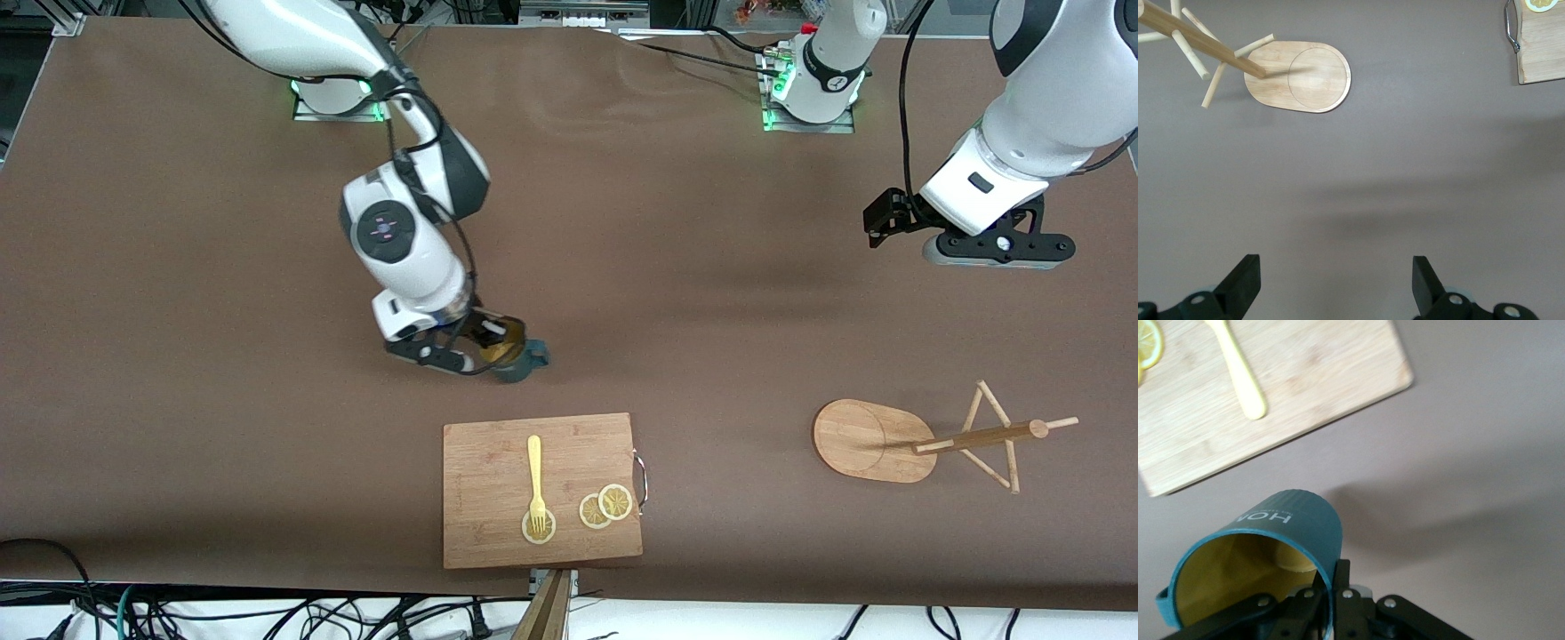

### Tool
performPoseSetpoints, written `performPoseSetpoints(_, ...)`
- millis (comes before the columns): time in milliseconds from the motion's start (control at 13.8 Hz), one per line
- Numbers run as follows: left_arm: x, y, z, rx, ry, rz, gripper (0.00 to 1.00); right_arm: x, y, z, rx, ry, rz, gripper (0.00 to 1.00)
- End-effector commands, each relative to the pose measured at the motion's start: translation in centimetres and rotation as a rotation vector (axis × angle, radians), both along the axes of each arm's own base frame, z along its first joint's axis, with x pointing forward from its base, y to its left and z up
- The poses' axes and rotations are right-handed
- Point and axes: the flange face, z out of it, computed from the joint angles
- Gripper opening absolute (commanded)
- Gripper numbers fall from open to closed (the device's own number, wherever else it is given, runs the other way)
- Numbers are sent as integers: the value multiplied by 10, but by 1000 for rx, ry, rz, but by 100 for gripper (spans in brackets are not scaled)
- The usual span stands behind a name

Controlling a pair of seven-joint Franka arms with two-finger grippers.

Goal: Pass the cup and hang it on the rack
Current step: 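Carry the teal mug with the right gripper toward the table middle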

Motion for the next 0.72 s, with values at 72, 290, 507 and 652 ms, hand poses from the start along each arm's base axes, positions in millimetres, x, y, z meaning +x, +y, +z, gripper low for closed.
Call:
performPoseSetpoints(72,2,-2,5,-4,3,-7,100,-22,80,-2,39,15,-99,0)
performPoseSetpoints(290,1,-3,6,-4,3,-9,100,-47,128,-19,50,34,-152,0)
performPoseSetpoints(507,1,-4,6,-4,6,-10,100,-81,159,-39,32,58,-122,0)
performPoseSetpoints(652,2,-3,5,-4,4,-9,100,-97,174,-48,27,68,-111,0)
